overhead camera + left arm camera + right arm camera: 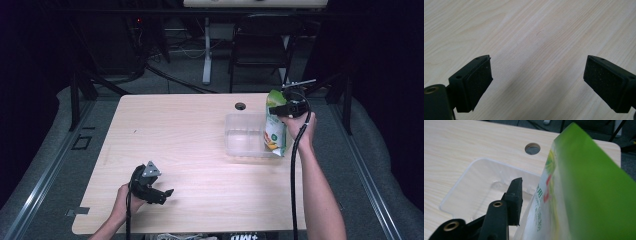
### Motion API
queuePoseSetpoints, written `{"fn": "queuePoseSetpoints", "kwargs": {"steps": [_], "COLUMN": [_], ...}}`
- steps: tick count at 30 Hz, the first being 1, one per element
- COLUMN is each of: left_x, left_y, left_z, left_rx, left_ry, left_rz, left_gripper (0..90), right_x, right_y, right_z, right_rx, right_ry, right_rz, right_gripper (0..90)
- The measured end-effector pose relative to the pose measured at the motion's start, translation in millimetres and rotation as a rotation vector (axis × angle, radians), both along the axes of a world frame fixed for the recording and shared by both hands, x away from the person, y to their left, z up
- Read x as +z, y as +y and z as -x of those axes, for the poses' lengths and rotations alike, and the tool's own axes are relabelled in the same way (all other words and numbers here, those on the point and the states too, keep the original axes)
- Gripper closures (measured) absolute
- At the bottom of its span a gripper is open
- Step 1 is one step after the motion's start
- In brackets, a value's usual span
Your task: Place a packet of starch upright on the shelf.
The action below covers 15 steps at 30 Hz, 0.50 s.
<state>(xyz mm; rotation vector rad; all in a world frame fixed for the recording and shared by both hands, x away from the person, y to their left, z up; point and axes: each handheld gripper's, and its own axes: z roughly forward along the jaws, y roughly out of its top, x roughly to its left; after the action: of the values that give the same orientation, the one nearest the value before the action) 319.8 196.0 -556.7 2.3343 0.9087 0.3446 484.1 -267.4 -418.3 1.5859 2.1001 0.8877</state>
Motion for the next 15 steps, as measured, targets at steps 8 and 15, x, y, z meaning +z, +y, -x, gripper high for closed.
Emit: {"fn": "queuePoseSetpoints", "kwargs": {"steps": [8, 15], "left_x": [-0.6, -0.1], "left_y": [-0.4, -0.2], "left_z": [0.2, 0.1], "left_rx": [0.001, 0.002], "left_ry": [-0.001, 0.0], "left_rz": [0.003, 0.003], "left_gripper": [8.0, 8.0], "right_x": [-3.8, -2.1], "right_y": [-2.9, -10.5], "right_z": [-2.0, 12.0], "right_rx": [-0.025, -0.056], "right_ry": [0.035, 0.002], "right_rz": [-0.08, -0.172], "right_gripper": [90.0, 90.0]}}
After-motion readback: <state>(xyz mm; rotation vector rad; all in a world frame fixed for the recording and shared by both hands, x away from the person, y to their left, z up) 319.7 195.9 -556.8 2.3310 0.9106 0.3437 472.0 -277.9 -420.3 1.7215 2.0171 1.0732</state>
